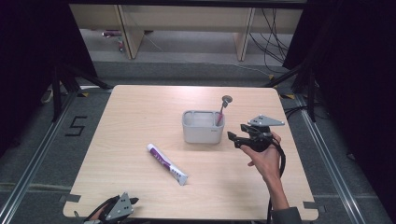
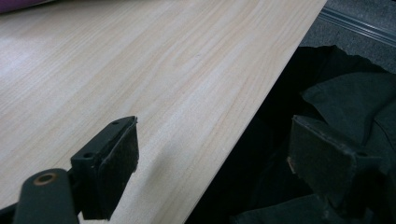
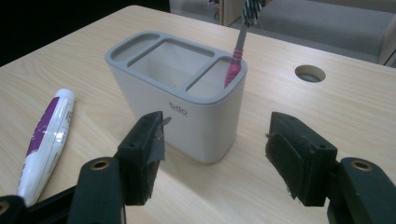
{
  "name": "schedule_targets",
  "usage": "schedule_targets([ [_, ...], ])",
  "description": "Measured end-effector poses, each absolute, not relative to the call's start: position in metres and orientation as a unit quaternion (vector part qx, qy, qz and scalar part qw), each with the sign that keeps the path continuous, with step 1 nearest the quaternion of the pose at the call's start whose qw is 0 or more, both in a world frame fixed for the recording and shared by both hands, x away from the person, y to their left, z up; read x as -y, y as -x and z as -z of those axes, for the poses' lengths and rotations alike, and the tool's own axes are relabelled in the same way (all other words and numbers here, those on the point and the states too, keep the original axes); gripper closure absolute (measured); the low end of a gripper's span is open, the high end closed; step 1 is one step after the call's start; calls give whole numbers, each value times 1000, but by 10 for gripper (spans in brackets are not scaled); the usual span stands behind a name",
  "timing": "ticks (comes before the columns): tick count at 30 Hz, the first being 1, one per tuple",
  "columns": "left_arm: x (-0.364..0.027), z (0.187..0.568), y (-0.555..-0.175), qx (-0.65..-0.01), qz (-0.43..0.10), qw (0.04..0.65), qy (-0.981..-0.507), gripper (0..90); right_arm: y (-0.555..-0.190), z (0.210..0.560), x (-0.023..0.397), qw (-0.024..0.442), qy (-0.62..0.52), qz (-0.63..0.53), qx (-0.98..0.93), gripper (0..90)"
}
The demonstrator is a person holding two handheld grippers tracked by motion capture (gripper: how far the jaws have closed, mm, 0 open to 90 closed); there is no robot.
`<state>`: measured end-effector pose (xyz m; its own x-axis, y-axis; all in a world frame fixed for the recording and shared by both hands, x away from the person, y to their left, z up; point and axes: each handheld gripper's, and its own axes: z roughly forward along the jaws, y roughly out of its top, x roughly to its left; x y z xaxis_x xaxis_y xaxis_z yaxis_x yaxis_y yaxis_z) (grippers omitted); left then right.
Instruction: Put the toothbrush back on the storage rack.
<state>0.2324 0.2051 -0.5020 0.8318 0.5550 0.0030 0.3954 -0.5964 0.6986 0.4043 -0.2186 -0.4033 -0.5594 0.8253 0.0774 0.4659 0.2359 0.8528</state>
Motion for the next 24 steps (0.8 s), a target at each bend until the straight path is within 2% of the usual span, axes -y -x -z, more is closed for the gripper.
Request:
schedule_targets([
  [9,-205,502,-232,-273,-112,364,-884,159,-390,410,227,204,-413,-441,-770,367],
  [10,-205,502,-232,-272,-112,363,-884,159,-386,411,225,186,-430,-442,-765,367],
  [11,-205,503,-232,-271,-110,364,-885,159,-386,412,226,201,-417,-443,-768,366],
  [13,-206,503,-233,-268,-114,358,-887,159,-381,413,225,189,-425,-439,-769,365],
  [24,-205,503,-233,-269,-110,361,-886,159,-368,425,222,186,-412,-433,-780,357],
])
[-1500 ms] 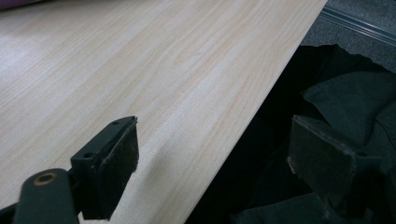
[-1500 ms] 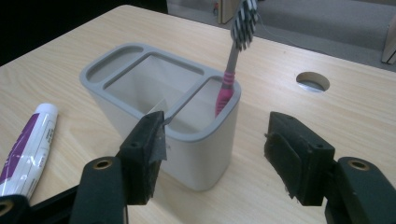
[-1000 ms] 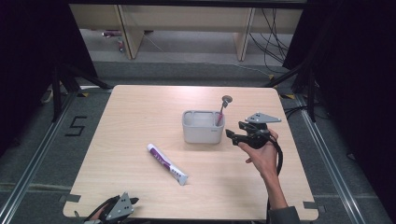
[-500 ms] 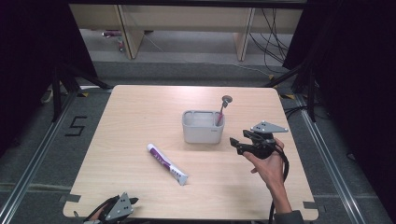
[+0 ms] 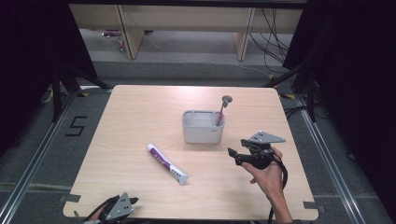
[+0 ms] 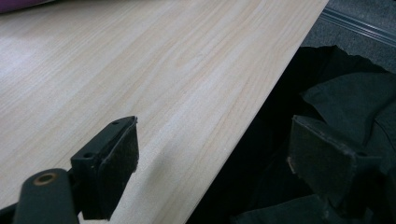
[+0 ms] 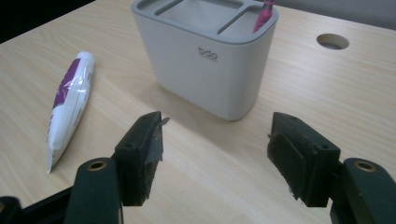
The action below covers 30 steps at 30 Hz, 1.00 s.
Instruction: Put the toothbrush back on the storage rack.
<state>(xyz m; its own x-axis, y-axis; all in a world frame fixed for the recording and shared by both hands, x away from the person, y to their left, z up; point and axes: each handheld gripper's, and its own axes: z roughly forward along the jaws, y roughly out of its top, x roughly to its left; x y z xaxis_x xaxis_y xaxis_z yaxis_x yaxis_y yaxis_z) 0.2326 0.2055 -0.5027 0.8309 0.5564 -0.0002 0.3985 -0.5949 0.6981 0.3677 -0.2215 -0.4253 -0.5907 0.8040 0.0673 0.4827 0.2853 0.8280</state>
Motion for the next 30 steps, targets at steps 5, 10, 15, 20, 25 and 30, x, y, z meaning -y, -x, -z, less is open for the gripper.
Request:
schedule_targets([
  [5,-205,502,-232,-273,-110,362,-885,159,-359,435,218,172,-416,-425,-785,355],
  [10,-206,502,-232,-274,-112,363,-884,159,-354,440,219,173,-412,-423,-788,353],
  [15,-205,503,-231,-281,-110,365,-881,159,-344,447,218,159,-419,-419,-790,353],
  [20,-205,502,-232,-272,-112,363,-884,159,-337,455,220,162,-413,-415,-794,353],
  [25,-206,502,-233,-268,-113,358,-887,159,-331,459,221,151,-420,-417,-792,353],
  [30,-206,502,-233,-271,-113,359,-886,159,-326,463,221,142,-415,-422,-793,353],
])
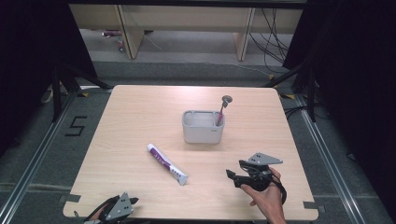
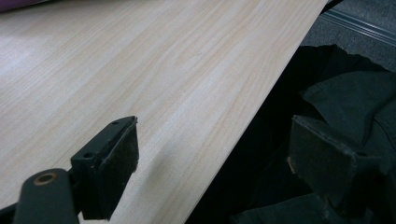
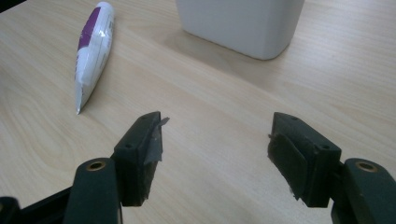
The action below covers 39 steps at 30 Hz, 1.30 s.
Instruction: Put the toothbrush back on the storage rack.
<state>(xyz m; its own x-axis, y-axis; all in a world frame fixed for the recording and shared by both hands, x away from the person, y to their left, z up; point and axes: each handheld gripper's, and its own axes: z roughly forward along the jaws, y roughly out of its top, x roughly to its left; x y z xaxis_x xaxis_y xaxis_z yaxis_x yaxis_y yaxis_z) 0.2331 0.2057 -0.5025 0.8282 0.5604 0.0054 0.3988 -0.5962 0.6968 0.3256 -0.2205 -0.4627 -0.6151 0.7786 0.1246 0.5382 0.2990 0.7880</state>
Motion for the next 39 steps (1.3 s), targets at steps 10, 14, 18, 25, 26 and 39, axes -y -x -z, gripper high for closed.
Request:
schedule_targets([
  [10,-206,502,-232,-278,-112,365,-881,159,-311,469,220,138,-422,-410,-797,348],
  [14,-207,502,-235,-273,-116,357,-886,159,-306,475,223,136,-419,-413,-797,340],
  [18,-206,502,-234,-275,-112,363,-883,159,-300,477,227,149,-420,-401,-801,334],
  [25,-206,502,-236,-281,-112,360,-883,159,-286,485,232,136,-428,-406,-796,331],
  [26,-206,502,-237,-281,-113,359,-883,159,-284,485,233,143,-427,-403,-797,330],
  [39,-205,502,-235,-280,-112,361,-882,159,-266,488,234,130,-428,-408,-796,300],
])
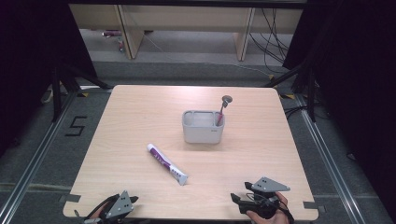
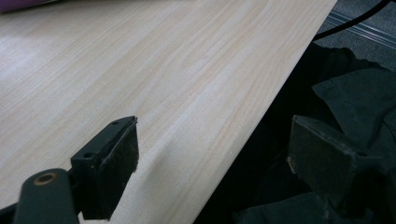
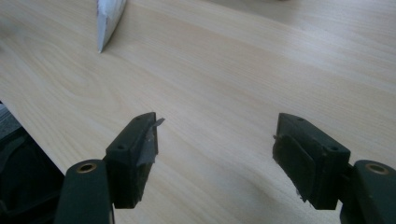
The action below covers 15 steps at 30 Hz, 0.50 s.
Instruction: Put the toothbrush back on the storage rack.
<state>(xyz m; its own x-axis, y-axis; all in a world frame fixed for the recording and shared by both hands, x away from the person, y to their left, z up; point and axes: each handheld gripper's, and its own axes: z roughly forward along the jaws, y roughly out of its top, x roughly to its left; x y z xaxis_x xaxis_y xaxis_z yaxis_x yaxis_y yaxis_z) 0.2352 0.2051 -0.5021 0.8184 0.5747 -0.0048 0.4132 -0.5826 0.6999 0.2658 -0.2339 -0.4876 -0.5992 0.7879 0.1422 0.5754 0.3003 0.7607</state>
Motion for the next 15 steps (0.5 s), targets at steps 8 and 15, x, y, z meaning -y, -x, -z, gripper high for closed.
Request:
schedule_targets([
  [8,-206,501,-236,-278,-112,361,-883,159,-260,489,233,128,-435,-414,-789,261],
  [15,-207,501,-236,-278,-116,363,-882,159,-250,489,236,138,-431,-400,-797,251],
])
